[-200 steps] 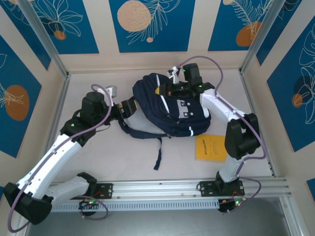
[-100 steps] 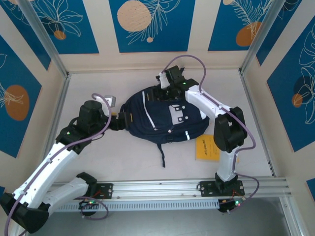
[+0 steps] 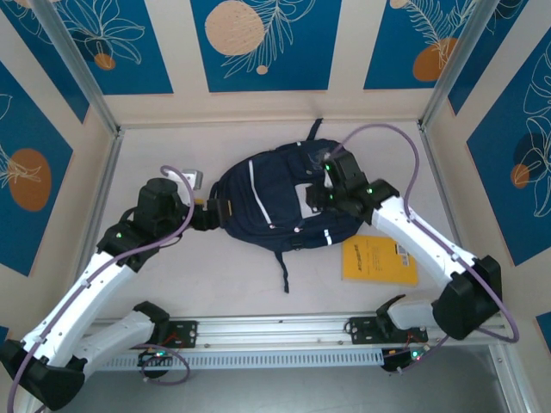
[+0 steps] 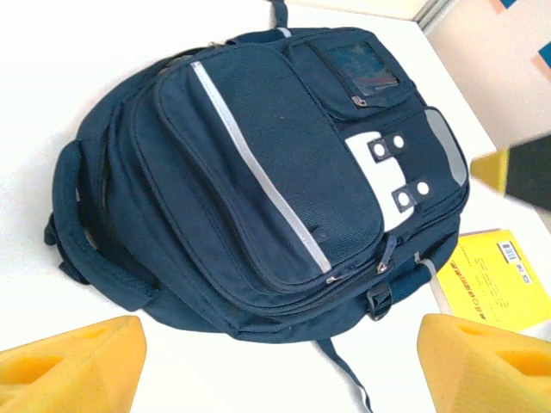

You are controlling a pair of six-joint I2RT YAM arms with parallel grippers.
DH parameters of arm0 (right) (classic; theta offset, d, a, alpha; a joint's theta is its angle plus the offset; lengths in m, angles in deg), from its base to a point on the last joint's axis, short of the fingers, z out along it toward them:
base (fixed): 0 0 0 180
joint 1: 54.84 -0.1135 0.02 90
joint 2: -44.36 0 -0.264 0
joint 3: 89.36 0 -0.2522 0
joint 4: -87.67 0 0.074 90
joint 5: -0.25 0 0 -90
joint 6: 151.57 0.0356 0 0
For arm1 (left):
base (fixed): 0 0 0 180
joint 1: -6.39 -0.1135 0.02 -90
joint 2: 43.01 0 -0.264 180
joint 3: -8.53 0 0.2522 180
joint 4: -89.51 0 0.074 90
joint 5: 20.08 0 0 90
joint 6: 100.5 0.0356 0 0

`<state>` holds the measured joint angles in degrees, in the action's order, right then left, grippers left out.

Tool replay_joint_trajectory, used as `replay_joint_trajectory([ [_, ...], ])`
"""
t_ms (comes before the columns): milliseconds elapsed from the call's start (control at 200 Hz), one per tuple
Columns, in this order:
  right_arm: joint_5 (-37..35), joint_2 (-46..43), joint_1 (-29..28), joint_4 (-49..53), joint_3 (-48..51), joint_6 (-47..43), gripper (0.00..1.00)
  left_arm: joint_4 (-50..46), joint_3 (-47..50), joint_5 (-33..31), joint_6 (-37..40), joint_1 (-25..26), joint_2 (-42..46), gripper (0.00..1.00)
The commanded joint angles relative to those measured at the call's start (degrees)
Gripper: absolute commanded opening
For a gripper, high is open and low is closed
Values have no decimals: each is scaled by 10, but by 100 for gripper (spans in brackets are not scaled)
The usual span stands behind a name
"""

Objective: Pack the student bag
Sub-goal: Move the student bag to the center of the table.

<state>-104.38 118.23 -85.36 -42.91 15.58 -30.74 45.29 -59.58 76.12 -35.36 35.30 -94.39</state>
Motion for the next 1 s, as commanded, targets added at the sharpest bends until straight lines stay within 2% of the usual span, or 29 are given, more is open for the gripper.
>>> replay_joint_trajectory([
  [0, -3, -33, -2, 25, 84, 73, 27, 7, 1, 30, 11, 4, -17, 81],
  [115, 3, -65, -2, 5, 166, 103, 13, 7, -1, 42, 11, 7, -30, 81],
  [250, 39, -47, 9, -48, 199, 112, 12, 8, 0, 45, 11, 8, -34, 81],
  [450, 62, 74, 41, -116, 142, 88, 10, 0, -1, 41, 15, 9, -32, 81],
  [650, 89, 168, 99, -142, 48, 46, 10, -1, -1, 41, 22, 12, -37, 81],
  [780, 102, 158, 107, -127, 25, 41, 16, -4, -2, 40, 24, 13, -40, 81],
  [845, 90, 128, 108, -97, 35, 55, 26, -4, -3, 37, 26, 13, -40, 81],
  [925, 29, 72, 110, -48, 69, 78, 43, -3, -5, 39, 26, 13, -42, 81],
  [995, -40, 21, 126, 1, 108, 120, 52, -1, -6, 45, 25, 13, -45, 81],
])
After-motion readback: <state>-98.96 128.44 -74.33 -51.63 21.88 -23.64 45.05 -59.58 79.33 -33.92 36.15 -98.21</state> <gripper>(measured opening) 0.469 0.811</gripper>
